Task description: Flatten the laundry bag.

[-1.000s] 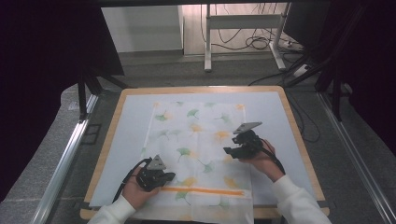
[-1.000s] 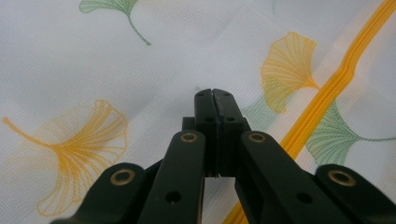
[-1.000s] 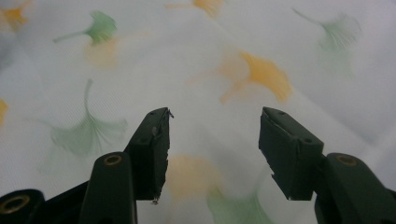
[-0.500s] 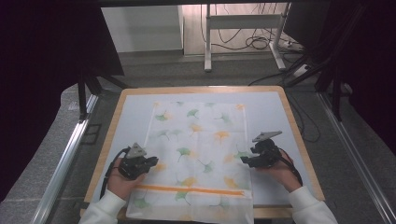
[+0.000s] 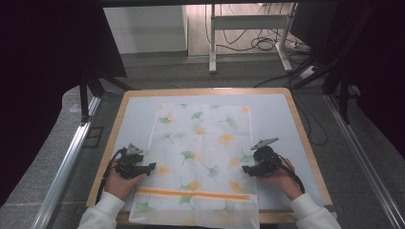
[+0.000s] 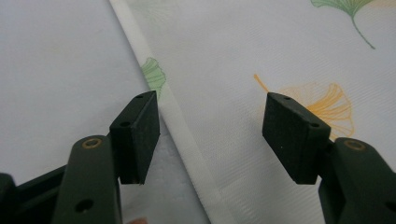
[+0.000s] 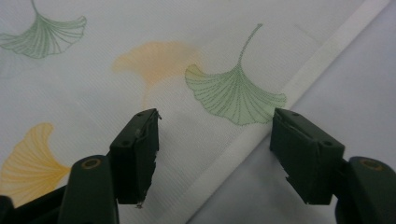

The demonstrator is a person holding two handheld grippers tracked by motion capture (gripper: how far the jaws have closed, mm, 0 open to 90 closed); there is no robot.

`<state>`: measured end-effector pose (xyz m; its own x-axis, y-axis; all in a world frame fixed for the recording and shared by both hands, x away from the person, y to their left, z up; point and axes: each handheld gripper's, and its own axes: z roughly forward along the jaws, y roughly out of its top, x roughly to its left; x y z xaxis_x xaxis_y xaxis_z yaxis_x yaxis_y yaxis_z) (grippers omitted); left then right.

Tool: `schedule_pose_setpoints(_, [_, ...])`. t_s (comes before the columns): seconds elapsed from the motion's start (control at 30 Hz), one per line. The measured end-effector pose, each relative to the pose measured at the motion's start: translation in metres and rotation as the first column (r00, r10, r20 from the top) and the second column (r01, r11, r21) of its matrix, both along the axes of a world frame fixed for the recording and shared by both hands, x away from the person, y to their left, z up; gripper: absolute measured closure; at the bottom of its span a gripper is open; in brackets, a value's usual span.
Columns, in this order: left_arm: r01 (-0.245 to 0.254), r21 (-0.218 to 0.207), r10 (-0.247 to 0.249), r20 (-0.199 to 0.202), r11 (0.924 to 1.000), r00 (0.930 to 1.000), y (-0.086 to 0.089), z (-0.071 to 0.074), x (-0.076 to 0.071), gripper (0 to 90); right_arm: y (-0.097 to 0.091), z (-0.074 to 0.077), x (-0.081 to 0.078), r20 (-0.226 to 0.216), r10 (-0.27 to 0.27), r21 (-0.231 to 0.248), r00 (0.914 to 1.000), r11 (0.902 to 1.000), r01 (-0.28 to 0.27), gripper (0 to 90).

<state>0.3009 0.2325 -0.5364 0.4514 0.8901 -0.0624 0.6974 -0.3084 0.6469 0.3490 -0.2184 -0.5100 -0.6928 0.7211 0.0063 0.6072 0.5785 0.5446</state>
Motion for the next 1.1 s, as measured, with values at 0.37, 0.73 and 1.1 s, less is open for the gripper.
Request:
schedule_pose_setpoints(0.37, [-0.062, 0.005, 0.062, -0.024, 0.9981, 0.9978, 0.007, -0.004, 0.007, 30.3, 0.004, 0.0, -0.002, 0.02, -0.016, -0.039, 0.9997, 0.9991, 0.016, 38.3])
schedule_pose_setpoints(0.73, [0.014, 0.0, -0.014, 0.002, 0.9999, 0.9999, -0.004, -0.002, 0.003, 65.3, 0.006, 0.0, -0.001, 0.041, -0.006, -0.029, 0.9991, 0.9996, 0.007, 54.1])
schedule_pose_setpoints(1.1, [0.058, -0.008, -0.057, 0.007, 0.9983, 0.9983, -0.008, -0.002, 0.003, 88.0, 0.013, -0.001, -0.005, 0.06, 0.041, -0.022, 0.9974, 0.999, -0.04, 85.3])
